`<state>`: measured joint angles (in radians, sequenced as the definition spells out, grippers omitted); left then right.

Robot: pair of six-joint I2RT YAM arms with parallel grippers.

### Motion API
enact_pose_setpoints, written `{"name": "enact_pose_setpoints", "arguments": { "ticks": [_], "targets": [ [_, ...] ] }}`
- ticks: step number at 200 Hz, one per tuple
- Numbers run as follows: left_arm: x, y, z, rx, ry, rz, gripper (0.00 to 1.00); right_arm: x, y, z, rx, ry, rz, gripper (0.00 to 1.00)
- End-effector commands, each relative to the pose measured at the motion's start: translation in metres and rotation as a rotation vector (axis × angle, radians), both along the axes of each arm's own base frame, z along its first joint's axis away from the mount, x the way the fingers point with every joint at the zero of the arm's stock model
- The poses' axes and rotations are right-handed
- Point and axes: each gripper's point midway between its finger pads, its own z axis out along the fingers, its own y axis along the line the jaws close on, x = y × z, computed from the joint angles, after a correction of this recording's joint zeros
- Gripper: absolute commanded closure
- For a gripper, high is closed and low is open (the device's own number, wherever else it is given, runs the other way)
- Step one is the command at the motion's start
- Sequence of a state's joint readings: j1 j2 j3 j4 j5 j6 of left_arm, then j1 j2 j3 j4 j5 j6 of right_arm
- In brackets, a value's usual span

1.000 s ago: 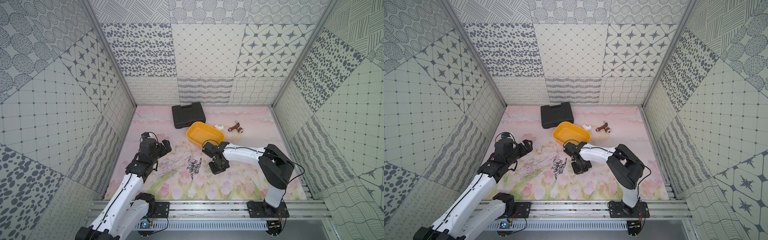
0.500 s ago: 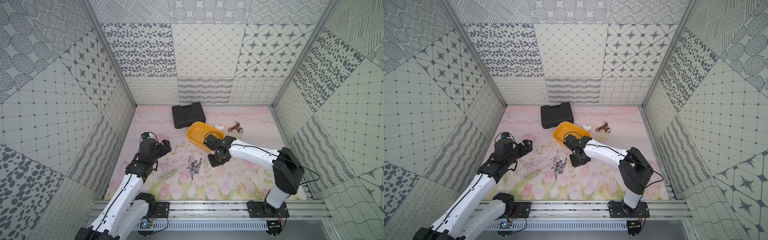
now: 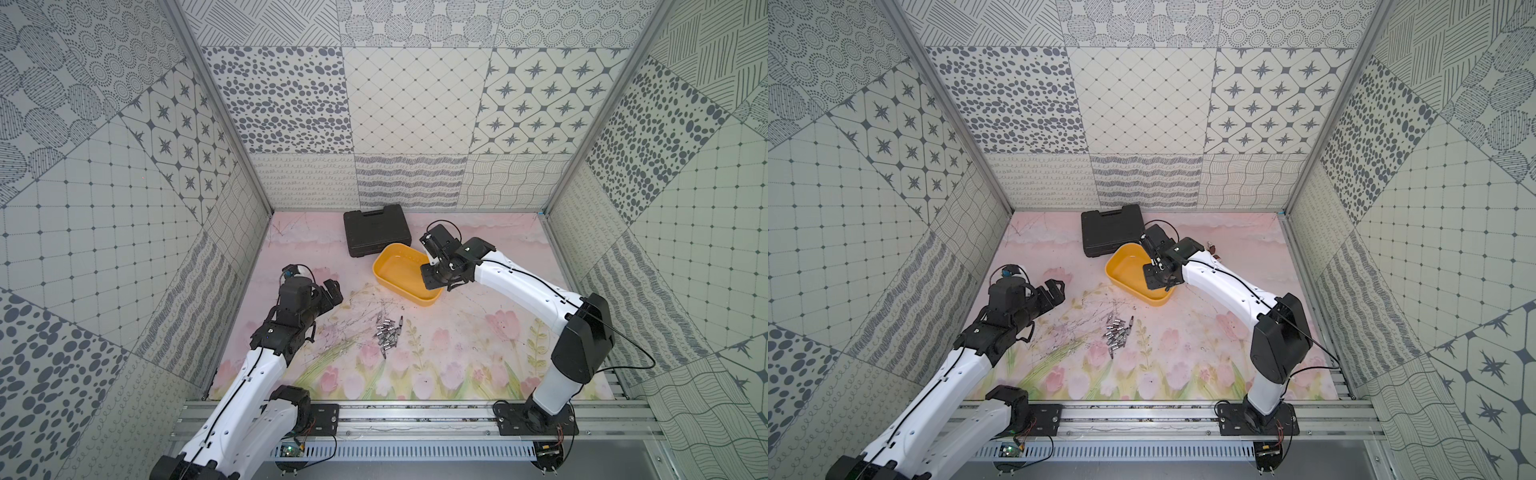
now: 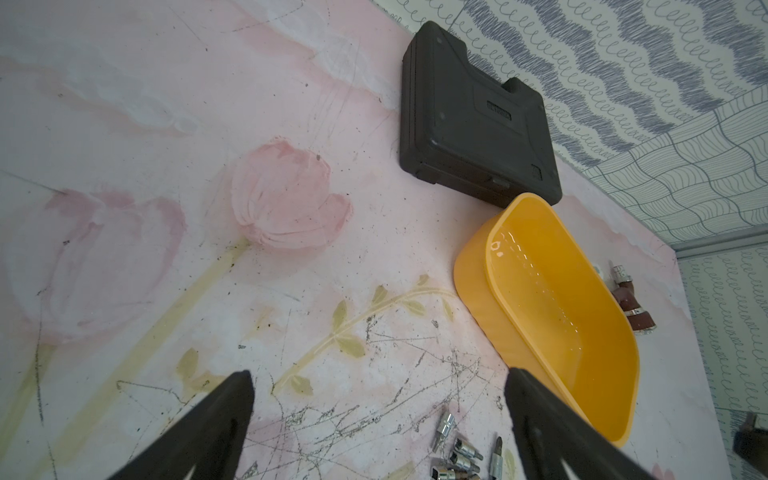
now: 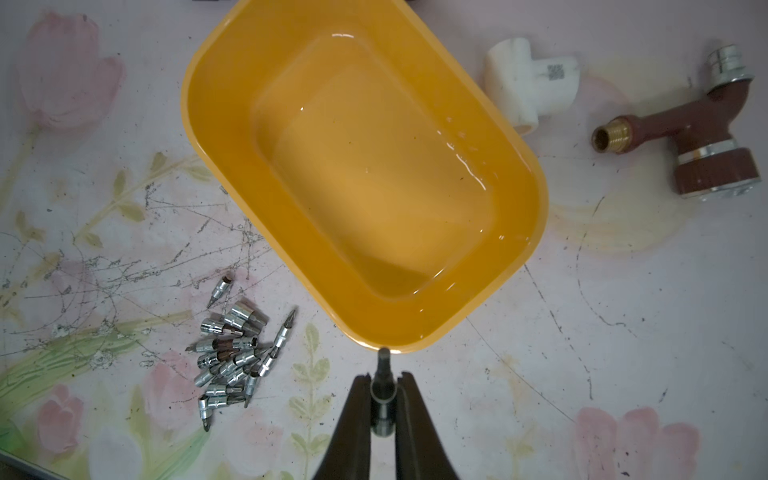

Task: Put the bit on the desktop into the storage box
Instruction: Pick up the screwdriver bit from the center of the board, then place the screwdriver bit in the storage box.

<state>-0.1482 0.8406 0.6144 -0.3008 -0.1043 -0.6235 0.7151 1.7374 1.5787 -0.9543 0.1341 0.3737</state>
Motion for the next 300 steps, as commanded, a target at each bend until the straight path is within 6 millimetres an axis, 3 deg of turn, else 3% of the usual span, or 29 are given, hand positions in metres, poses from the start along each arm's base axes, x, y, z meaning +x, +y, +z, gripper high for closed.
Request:
{"name": "enact_pose_setpoints", "arguments": {
  "ticks": [1,79,202,300],
  "targets": [
    [0.001,-0.005,0.005,-0.002,-0.004,-0.035,0.01,0.020,0.000,-0.004,-0.043,-0.026,0.017,0.88],
    [0.000,-0.010,0.000,-0.012,0.022,-0.062,0.01,0.057,0.007,-0.032,-0.085,0.003,0.024,0.88],
    [0.001,-0.016,-0.004,-0.034,0.042,-0.091,0.01,0.062,0.009,-0.087,-0.154,0.096,0.032,0.87],
    [0.001,-0.017,-0.008,-0.035,0.051,-0.095,0.01,0.063,0.007,-0.098,-0.171,0.114,0.029,0.82]
  ]
}}
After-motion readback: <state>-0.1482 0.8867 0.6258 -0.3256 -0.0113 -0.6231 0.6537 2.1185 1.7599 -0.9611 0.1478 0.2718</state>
